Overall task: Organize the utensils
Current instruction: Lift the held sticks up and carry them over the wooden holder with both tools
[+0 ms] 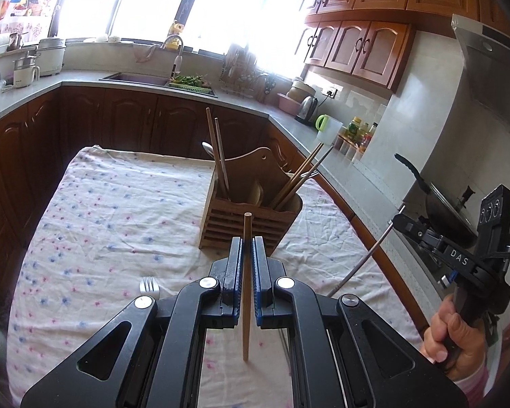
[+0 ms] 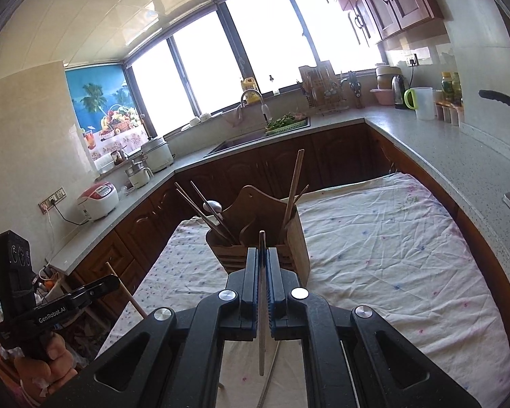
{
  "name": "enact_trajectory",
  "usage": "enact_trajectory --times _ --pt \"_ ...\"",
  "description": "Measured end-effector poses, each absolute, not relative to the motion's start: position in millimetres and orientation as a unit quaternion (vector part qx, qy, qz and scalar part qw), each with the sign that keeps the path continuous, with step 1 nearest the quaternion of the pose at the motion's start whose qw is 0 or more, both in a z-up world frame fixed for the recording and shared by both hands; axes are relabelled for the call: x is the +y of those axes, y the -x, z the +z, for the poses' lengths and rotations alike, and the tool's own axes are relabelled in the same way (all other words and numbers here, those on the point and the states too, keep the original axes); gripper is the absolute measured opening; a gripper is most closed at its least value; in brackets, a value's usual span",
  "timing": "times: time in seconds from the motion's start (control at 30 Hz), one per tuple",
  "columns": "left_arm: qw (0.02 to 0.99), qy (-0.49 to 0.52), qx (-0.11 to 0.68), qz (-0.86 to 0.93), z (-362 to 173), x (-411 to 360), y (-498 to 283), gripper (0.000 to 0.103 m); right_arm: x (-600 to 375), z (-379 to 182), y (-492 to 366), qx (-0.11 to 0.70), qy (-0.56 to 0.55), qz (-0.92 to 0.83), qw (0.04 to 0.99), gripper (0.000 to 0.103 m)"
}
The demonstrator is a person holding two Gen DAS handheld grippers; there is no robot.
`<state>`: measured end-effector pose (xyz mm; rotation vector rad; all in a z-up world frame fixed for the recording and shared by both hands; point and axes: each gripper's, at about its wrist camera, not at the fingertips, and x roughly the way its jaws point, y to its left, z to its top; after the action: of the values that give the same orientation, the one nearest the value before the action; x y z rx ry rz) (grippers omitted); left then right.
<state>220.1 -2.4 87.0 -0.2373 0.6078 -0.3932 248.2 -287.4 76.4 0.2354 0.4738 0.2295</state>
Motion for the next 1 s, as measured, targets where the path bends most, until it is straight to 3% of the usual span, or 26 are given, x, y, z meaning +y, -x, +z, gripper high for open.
enact_trajectory --times 0.63,1.0 --pt "0.938 0.121 0.263 -0.191 112.9 -0.6 -232.9 0.004 -290.4 90.4 -262.2 0.218 -0.121 0.114 0.962 0.004" --pt "0.952 0.117 0.21 -0.187 157.6 -1.6 -258.1 0.004 -294.8 126.3 -292.6 0.179 -0.12 0.113 0.97 0.004"
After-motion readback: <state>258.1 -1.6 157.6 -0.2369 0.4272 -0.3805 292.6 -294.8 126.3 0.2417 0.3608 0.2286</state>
